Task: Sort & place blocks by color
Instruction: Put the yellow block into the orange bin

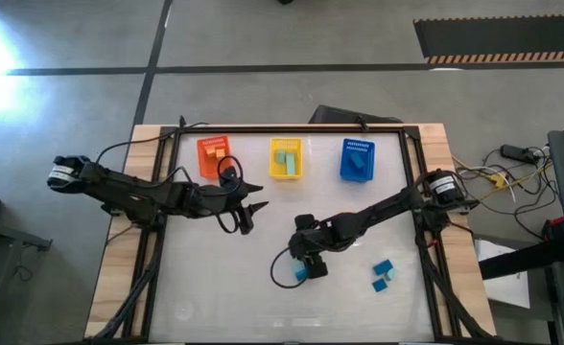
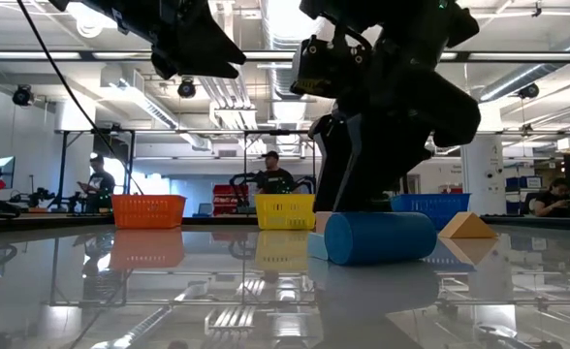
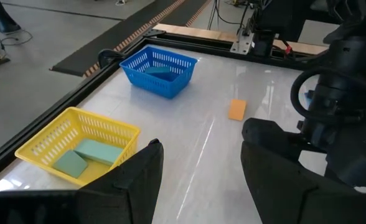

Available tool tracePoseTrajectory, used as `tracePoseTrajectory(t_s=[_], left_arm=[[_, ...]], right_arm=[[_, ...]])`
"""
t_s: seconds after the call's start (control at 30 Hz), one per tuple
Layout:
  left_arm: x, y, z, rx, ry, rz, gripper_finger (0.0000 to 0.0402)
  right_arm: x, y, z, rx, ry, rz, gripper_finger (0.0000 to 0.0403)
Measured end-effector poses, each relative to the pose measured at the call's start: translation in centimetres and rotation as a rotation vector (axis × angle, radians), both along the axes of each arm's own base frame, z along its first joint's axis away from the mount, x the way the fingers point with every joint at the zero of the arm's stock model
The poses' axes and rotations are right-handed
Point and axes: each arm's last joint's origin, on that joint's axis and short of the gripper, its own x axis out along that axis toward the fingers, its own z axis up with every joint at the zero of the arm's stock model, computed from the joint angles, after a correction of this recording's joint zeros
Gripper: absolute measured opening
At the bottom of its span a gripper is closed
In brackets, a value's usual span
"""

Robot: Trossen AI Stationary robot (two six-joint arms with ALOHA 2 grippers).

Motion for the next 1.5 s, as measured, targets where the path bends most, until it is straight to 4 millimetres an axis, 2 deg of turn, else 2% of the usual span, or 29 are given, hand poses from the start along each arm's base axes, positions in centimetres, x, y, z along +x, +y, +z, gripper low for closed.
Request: tracePoseTrajectory(t_s=[0.2,0.3,0.6,0.83,0.93,1.1,1.23,1.33,1.5], left_arm=[[0.0,0.0,0.0,0.003,0.001,-0.001,0.0199],[0.0,0.0,0.0,0.005,0.002,-0.002,0.0199],[0.0,0.0,0.0,0.005,0.002,-0.002,0.0199],[0.0,-0.1,0.0,0.0,-0.002,-0.004,0.0199],[0.0,-0.8,-0.1,-0.004,-0.015,-0.031,0.0199],[0.3,-2.5,-0.6,0.025,-0.099,-0.108,0.0199],[-0.1,-3.5,-1.6,0.057,-0.139,-0.164,0.0199],[-0.7,-4.2,-2.4,0.064,-0.194,-0.199,0.0199],[-1.6,-5.1,-3.2,0.063,-0.288,-0.246,0.0199]], right_arm=[[0.1,0.0,-0.4,0.021,0.002,0.01,0.0239],[0.0,0.0,-0.5,0.03,0.002,0.007,0.0225],[0.1,-0.5,-0.6,0.036,0.003,-0.012,0.0115],[0.0,-0.7,-0.3,0.017,-0.001,0.03,0.0115],[-0.2,-0.8,0.8,0.004,-0.039,0.05,0.0115],[-0.3,-1.1,4.0,0.013,-0.244,0.087,0.0115],[-1.0,-1.2,5.9,0.039,-0.484,0.101,0.0115],[-2.0,-1.5,6.8,0.078,-0.693,0.093,0.0115],[-4.1,-2.1,6.9,0.138,-1.013,0.032,0.0115]])
